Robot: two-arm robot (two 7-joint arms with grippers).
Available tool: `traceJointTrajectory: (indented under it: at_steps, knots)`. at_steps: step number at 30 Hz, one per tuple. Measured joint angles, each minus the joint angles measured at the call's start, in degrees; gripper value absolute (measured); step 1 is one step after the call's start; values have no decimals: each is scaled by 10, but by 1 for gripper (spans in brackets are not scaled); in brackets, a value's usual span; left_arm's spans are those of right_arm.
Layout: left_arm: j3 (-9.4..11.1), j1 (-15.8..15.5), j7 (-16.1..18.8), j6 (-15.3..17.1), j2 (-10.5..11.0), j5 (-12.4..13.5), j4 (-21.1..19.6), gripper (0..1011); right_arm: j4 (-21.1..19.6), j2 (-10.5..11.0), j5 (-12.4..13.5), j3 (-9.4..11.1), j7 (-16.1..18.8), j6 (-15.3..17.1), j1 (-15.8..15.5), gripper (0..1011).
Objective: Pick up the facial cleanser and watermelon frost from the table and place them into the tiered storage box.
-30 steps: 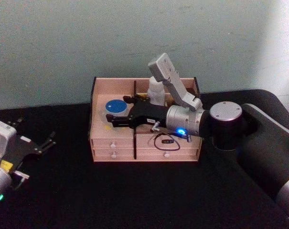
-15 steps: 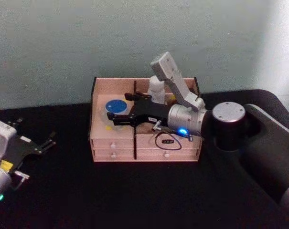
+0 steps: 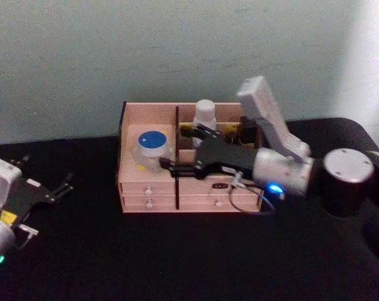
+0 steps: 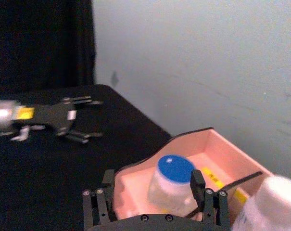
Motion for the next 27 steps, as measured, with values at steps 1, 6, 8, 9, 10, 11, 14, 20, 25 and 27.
traceJointTrajectory:
  at_steps: [1,6,8,9,10,11,14,20,25,27]
  knots:
    - [0,0,0,0,0,0,0,1001,-24,19,10,4,8,-2,-17,1002]
    - [0,0,0,0,0,0,0,1001,-85,75,32,23,15,-8,-69,1002]
    - [0,0,0,0,0,0,0,1001,-102,93,38,30,10,-9,-87,1002]
    - [0,0,0,0,0,0,0,1001,-119,109,45,39,4,-9,-106,1002]
    - [0,0,0,0,0,0,0,1001,-126,116,49,44,-1,-8,-114,1002]
    - [0,0,0,0,0,0,0,1001,-134,123,52,49,-5,-7,-124,1002]
    - [0,0,0,0,0,0,0,1001,-157,146,61,69,-30,0,-155,1003]
    - [0,0,0,0,0,0,0,1001,-181,163,56,128,-133,14,-205,1002]
    - [0,0,0,0,0,0,0,1001,-182,136,11,167,-262,19,-225,1002]
    - [0,0,0,0,0,0,0,1001,-173,119,-21,173,-318,20,-226,1002]
